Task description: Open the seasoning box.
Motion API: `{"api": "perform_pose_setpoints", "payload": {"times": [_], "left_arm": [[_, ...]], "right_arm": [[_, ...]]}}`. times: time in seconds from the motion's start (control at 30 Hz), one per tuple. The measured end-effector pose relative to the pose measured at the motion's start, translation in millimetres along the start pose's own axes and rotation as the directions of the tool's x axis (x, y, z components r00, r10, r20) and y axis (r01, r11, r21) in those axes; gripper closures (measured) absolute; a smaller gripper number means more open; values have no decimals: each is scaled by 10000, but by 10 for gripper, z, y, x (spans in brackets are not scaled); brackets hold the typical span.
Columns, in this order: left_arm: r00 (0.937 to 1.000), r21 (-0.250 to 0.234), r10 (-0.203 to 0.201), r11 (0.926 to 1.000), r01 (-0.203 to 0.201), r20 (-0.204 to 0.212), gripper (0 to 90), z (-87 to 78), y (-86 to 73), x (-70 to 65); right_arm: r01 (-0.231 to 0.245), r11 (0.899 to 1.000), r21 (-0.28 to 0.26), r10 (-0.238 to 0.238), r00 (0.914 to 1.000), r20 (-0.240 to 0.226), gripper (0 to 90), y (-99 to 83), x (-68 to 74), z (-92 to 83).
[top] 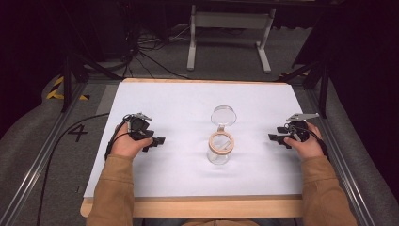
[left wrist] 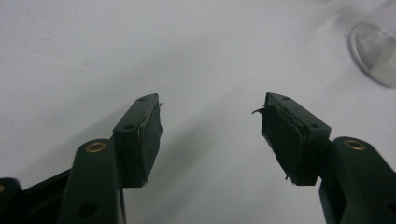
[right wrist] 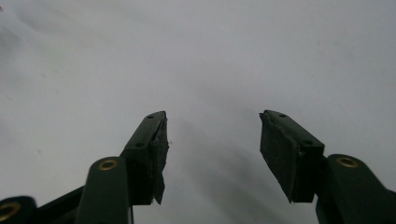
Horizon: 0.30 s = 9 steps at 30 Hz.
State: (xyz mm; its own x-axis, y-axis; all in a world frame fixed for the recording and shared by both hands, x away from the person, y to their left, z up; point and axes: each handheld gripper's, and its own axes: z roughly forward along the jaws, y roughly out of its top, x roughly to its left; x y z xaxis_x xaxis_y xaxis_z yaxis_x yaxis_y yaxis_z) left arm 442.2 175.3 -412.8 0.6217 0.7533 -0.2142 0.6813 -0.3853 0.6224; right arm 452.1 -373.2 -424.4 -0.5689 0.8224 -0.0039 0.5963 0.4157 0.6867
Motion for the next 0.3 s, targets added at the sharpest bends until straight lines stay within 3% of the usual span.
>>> {"api": "perform_pose_setpoints", "payload": {"times": [0.2, 0.3], "left_arm": [[9997, -154, 245, 9996, -245, -24, 351, 45, -10, 1], [9994, -169, 331, 9993, -333, -109, 338, 60, -12, -4]], "right_arm": [[121, 9999, 85, -121, 9999, 6, 426, -27, 14, 65], [297, 9992, -253, -298, 9996, -26, 426, -2, 60, 72]]}}
